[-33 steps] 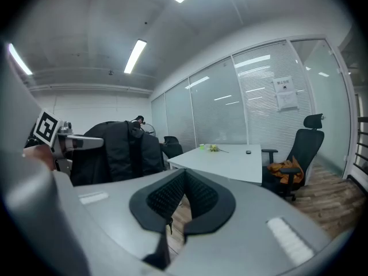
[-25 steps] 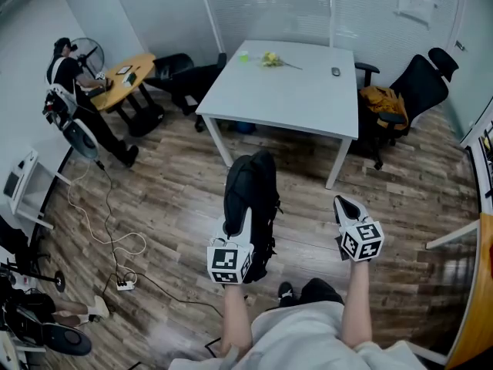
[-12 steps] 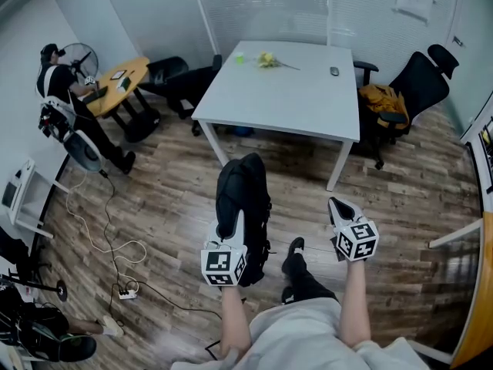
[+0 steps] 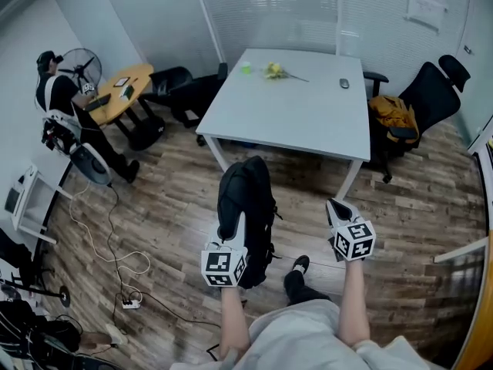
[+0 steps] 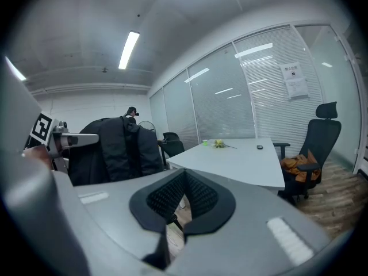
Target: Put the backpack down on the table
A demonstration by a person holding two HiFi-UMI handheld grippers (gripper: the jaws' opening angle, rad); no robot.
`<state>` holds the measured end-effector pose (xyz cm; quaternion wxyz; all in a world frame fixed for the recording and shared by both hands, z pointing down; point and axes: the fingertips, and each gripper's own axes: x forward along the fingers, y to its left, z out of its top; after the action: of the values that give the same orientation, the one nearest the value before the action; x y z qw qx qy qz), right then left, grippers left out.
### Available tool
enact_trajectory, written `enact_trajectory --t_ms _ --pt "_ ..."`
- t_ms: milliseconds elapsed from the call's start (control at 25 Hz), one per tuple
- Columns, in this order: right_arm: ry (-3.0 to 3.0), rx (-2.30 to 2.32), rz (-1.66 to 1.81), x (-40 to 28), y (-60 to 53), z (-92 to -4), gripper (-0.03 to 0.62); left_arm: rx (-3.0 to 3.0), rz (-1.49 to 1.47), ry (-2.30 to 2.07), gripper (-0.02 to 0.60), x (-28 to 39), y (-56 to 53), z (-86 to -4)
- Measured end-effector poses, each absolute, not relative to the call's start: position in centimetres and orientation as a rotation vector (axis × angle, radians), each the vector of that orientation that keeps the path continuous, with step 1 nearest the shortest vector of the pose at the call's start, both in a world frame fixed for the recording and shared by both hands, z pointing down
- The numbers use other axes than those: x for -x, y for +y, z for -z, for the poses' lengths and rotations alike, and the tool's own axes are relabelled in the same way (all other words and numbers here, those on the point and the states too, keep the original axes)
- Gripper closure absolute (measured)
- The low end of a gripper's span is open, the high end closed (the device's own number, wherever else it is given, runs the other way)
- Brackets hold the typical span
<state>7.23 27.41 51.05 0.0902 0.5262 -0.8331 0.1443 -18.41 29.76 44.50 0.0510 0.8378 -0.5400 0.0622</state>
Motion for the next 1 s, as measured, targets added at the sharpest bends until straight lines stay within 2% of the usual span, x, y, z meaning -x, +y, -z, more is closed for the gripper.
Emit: enact_trajectory --t_ms 1000 --pt "-2.494 -1.592 -0.469 -9.9 8.3 -51.8 0.595 -2.662 -0.211 -1.59 0.54 14.3 10.6 -43.0"
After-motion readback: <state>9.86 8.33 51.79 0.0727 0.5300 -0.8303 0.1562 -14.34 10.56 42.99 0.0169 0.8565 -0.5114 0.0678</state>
